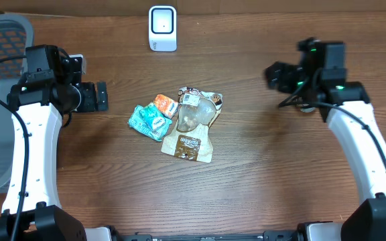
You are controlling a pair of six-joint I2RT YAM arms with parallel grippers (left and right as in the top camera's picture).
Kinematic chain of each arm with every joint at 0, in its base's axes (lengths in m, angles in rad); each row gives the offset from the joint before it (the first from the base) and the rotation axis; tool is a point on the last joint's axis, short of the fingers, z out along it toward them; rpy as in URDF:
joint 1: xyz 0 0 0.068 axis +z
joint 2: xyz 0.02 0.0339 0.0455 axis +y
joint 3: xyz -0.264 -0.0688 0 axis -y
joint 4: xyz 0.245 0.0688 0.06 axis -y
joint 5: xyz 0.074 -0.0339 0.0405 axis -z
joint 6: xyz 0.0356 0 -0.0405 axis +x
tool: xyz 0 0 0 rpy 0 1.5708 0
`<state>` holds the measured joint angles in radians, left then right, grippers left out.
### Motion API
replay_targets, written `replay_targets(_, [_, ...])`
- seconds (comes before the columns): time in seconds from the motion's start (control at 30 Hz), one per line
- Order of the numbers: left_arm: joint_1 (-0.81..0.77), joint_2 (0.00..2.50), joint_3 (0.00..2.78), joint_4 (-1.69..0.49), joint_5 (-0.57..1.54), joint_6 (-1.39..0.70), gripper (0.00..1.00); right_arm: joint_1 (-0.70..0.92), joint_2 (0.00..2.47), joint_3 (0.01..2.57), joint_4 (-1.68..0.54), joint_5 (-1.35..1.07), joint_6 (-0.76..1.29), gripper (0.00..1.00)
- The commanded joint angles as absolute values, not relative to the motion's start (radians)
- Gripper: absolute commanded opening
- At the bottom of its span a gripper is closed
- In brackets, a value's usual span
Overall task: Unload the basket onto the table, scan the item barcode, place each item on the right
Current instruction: 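Reach the right gripper left to the clear-and-brown snack bag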
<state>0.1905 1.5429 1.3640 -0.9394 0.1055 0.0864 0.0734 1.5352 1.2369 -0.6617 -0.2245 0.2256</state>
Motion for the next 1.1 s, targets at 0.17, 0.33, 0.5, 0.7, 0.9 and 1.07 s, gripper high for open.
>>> replay_targets(0.17, [0.189,1.543,1.372,-0.938,0.120,0.112,0.99,0.231,1.602,1.203,-0.738,-0.461,0.377,1.00])
replay_targets(0.33, [0.189,1.543,1.371,-0.938,0.121,0.112,1.00,0.287,1.678,1.194,-0.739,-0.467,0.455,1.00])
replay_targets(0.5, [0.189,1.543,1.371,-0.938,0.121,0.112,0.99,0.336,1.747,1.194,-0.702,-0.473,0.487,1.00])
replay_targets(0.7, [0.189,1.543,1.371,-0.938,0.121,0.112,1.00,0.369,1.820,1.194,-0.640,-0.504,0.532,0.97])
replay_targets(0.9, [0.189,1.543,1.371,-0.937,0.121,0.112,1.00,0.375,1.872,1.190,-0.594,-0.529,0.583,0.92])
replay_targets(1.07, [0.189,1.543,1.371,-0.938,0.121,0.112,0.99,0.403,1.927,1.189,-0.550,-0.537,0.663,0.85])
